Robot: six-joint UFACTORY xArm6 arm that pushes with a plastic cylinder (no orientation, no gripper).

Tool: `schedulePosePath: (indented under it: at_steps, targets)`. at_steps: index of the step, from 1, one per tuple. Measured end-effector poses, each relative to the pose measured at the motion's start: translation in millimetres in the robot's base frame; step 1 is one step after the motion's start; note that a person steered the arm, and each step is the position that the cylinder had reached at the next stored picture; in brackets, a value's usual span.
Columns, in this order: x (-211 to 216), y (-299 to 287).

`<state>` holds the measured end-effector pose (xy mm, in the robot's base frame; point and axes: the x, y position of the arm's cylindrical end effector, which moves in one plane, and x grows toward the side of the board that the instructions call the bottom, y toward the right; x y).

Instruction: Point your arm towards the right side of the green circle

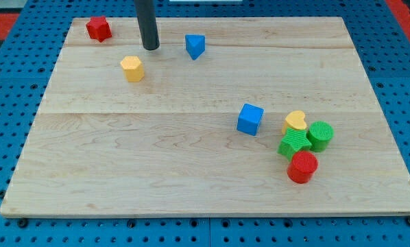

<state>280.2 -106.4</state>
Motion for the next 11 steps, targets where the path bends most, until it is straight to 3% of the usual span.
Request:
schedulePosePath:
  at_steps: [2,3,4,6,7,8,10,11]
  targets:
    - [8.5,-14.4]
    - [16.3,9.1]
    - [90.3,58.3]
    - [132.7,326.9]
    - [222.5,415.3]
    - [285.4,333.2]
    - [191.9,326.6]
    - [210.4,344.0]
